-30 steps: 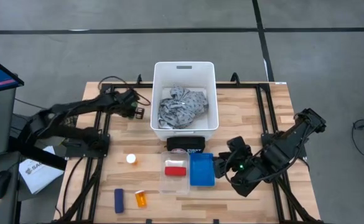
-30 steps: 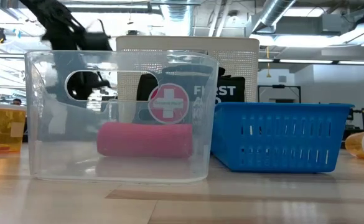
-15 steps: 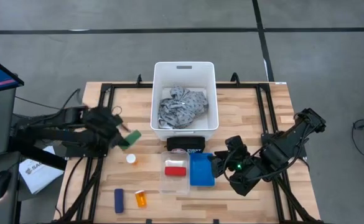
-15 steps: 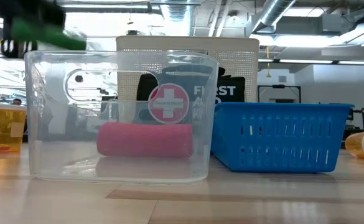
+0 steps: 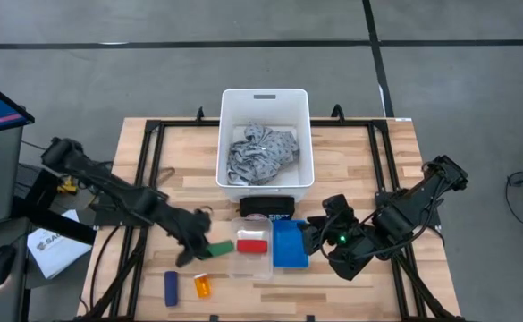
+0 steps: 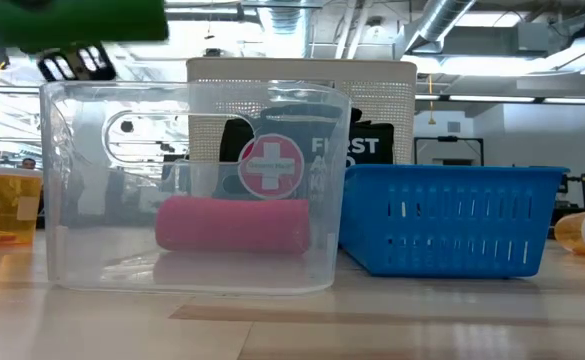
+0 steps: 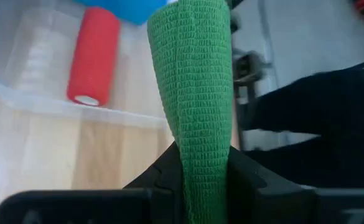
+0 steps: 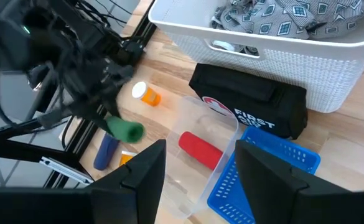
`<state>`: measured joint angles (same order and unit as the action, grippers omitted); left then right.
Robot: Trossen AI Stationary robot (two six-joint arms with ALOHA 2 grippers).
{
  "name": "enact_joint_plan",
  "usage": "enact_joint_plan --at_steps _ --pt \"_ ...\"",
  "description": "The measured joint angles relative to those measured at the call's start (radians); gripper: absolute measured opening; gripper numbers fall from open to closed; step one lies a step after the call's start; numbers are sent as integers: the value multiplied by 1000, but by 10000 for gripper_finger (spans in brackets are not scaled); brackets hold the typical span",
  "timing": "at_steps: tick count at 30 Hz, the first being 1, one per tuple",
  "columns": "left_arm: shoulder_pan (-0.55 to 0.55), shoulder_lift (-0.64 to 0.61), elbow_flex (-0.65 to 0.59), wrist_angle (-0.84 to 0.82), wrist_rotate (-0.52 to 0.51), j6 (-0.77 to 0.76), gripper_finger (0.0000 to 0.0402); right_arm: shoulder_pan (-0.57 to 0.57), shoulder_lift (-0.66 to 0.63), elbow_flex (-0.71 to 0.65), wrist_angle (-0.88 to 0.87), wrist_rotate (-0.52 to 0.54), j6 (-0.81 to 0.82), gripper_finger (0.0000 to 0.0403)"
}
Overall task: Pick & place medical supplies in basket/bin
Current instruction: Put the green bandage into the transparent bin
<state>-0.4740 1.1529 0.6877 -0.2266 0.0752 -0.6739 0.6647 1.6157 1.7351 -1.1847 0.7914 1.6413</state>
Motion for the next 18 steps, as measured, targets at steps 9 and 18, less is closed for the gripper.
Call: enact_joint_plan --at_steps 9,18 --pt "64 326 247 26 -129 338 69 0 0 0 -3 -32 -22 188" --pt "133 434 331 -66 -211 478 106 1 0 4 -7 -36 -29 188"
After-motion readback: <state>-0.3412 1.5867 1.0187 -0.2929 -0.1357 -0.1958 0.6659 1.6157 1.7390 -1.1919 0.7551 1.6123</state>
